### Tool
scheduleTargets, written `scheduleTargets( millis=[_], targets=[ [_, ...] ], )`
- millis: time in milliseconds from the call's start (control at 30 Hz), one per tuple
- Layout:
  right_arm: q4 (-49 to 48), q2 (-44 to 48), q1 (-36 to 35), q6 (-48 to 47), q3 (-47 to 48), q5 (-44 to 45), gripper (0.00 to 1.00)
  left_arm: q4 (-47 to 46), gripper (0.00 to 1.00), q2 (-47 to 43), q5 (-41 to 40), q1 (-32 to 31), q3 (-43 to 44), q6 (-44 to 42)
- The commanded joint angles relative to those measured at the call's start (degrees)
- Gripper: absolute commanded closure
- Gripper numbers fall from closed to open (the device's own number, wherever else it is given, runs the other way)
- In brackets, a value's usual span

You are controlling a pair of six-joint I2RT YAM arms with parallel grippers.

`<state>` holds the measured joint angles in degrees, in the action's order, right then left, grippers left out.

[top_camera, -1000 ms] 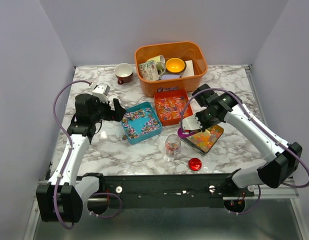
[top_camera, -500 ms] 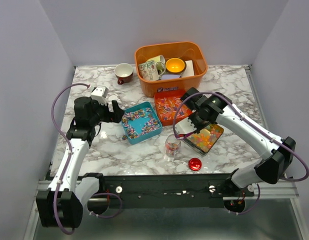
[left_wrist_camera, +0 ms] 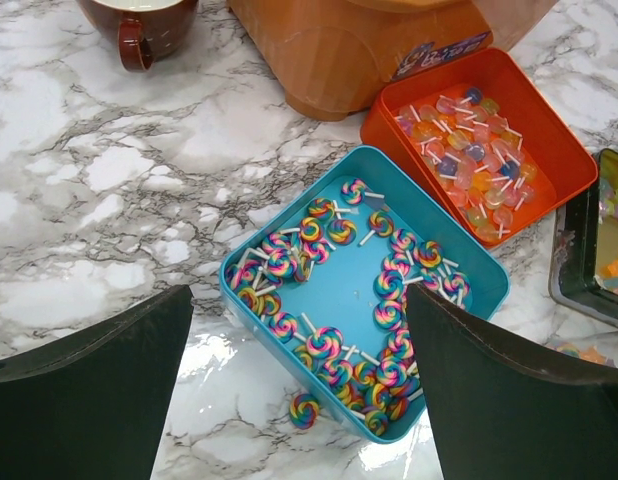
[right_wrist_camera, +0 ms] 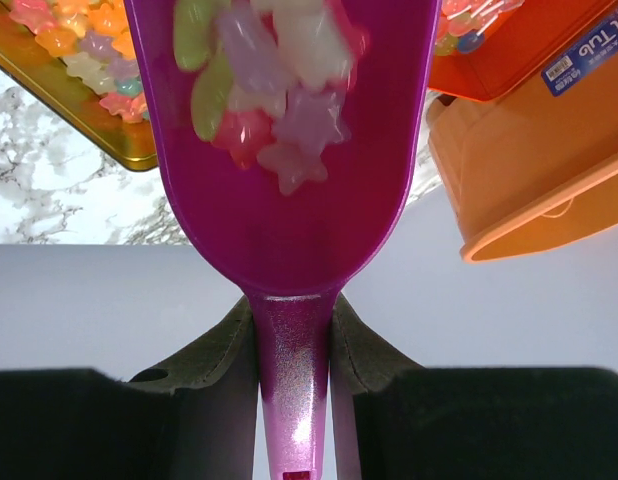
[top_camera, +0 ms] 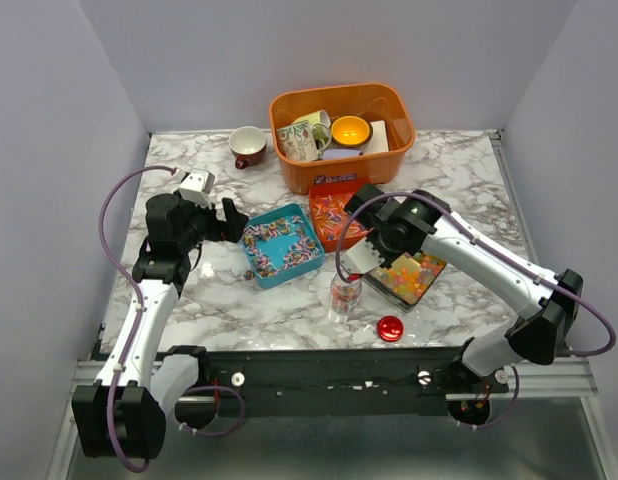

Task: Pack the candies
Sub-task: Place the fake candies in the packing bottle.

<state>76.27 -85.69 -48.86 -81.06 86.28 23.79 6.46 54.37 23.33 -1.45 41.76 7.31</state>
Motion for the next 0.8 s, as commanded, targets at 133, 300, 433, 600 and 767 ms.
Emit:
scheduleTargets(
  millis=[133, 300, 433, 600, 767],
  targets=[
    [11.1, -0.9, -3.7, 1.8, 0.3, 7.0, 0.99, -2.8, 0.01, -1.6, -0.9, 0.4, -1.4, 1.0],
    [11.1, 0.0, -4.4, 1.5, -1.8, 8.4, 0.99, -3.0, 0.01, -1.5, -0.8, 0.4, -1.4, 1.4],
    [11.2, 0.8, -4.7, 0.9, -2.9, 10.2, 0.99, -3.6, 0.01, -1.4, -0.6, 0.4, -1.3, 1.8],
    [11.2, 1.8, -5.1, -0.7, -3.8, 12.2, 0.99, -4.7, 0.01, -0.7, 0.8, 0.3, -1.2, 3.7],
    [11.2, 2.3, -5.3, -1.6, -3.1, 13.0, 0.99, -8.0, 0.01, -0.9, 3.2, 0.4, -2.4, 6.0]
  ],
)
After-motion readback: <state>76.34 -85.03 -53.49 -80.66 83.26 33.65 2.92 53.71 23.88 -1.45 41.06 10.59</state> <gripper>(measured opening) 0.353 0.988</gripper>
